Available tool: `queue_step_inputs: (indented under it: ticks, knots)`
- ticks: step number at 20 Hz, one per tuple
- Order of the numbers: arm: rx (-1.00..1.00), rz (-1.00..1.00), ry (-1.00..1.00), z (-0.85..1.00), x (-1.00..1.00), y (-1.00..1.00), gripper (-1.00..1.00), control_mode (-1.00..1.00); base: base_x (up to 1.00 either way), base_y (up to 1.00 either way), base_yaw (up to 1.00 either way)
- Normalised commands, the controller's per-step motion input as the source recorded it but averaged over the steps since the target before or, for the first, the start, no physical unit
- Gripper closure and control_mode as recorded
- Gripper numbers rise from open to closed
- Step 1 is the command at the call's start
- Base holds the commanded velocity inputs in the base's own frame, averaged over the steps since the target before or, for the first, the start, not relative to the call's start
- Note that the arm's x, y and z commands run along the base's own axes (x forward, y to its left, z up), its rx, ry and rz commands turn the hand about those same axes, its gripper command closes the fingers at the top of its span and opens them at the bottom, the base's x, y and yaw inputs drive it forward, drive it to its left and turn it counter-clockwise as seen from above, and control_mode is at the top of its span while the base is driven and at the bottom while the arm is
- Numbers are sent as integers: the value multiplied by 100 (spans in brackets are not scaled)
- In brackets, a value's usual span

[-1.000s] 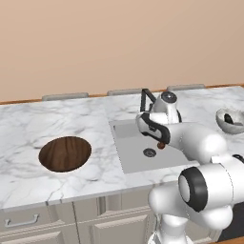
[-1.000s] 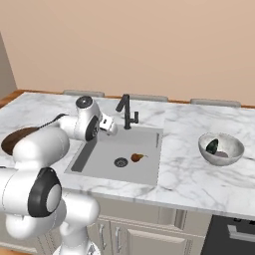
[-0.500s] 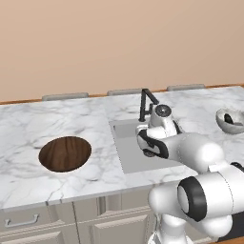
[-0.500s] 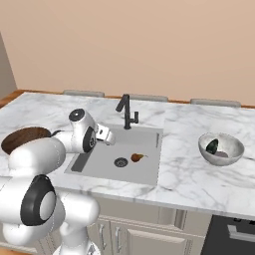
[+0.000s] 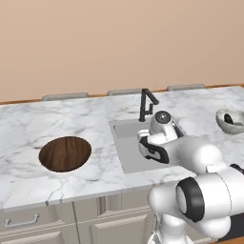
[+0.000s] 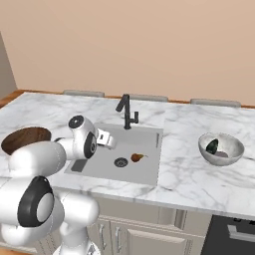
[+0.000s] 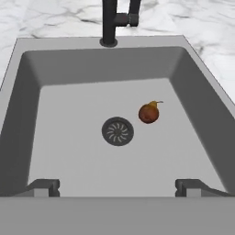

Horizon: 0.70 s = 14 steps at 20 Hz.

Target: Pick the eggplants from the cabinet and place them in one bowl. Pick the pear from the sink and place it in the other bowl.

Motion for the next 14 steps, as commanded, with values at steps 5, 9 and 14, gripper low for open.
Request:
queue_step_inputs:
  ticks: [5, 9, 14]
  knots:
    - [0, 0, 0, -25, 0, -13, -100, -100, 0, 0, 0]
    - [0, 0, 3, -32, 0, -12, -100, -100, 0, 0, 0]
    - [0, 0, 0, -9, 0, -19, -100, -100, 0, 0, 0]
